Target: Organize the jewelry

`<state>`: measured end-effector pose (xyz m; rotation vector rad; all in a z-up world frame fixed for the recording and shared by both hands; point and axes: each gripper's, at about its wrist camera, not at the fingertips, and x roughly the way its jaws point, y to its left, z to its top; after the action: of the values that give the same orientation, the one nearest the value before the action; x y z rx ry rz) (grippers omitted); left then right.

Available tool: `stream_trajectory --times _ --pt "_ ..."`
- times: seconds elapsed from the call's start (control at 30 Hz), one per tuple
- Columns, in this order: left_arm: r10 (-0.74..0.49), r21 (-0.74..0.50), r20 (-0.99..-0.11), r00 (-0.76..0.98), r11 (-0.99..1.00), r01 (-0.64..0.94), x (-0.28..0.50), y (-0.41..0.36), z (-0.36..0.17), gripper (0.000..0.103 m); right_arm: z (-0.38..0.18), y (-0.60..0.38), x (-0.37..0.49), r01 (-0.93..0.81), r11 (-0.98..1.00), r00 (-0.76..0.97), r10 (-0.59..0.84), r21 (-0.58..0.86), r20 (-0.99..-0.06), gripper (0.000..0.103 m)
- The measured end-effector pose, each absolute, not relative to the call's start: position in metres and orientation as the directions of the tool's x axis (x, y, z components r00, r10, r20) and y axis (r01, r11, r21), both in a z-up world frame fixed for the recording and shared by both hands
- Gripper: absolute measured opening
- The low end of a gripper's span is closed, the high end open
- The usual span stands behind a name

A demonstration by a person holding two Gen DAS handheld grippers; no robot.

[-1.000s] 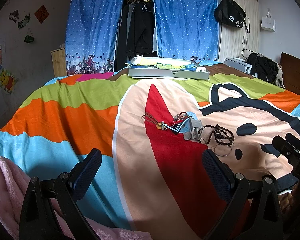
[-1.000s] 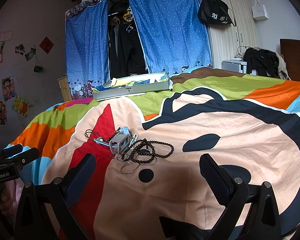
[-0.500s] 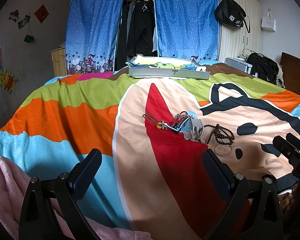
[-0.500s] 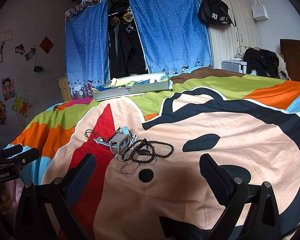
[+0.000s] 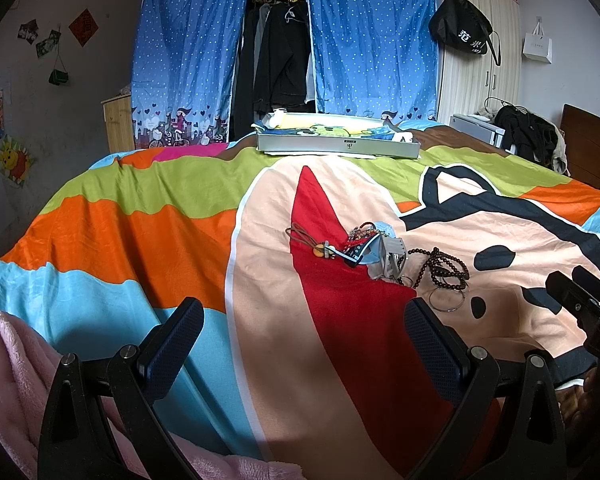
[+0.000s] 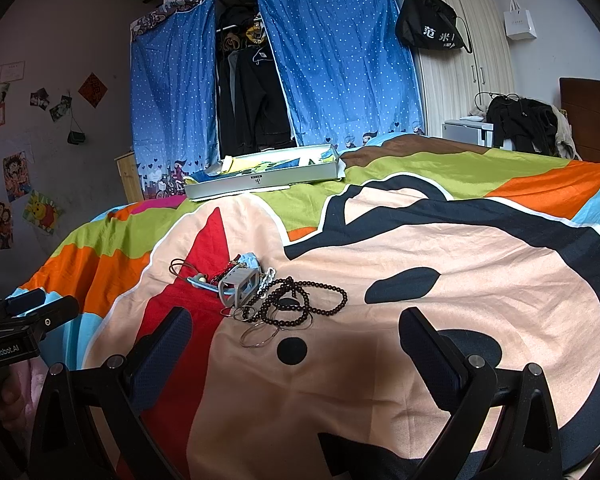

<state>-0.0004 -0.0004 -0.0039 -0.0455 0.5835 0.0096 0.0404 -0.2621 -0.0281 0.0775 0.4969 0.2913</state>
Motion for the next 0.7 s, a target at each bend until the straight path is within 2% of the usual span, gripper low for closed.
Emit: stream_trajectory --times 0.5,0.7 --pt "-0.001 -0.039 -0.553 0.833 0.999 -0.025 -0.0008 0.0001 -0.0062 0.098 -0.0278 -0.2612 0.0405 -0.256 0.956 0.838 0.294 0.144 -0.459 0.103" --pt "0.004 -0.031 -0.581 0.814 0.999 -0.028 0.0022 0.0000 -0.0092 0.098 -0.0287 -0.2664 0.0397 -0.253 0.954 0.836 0.300 0.163 -0.459 0.103"
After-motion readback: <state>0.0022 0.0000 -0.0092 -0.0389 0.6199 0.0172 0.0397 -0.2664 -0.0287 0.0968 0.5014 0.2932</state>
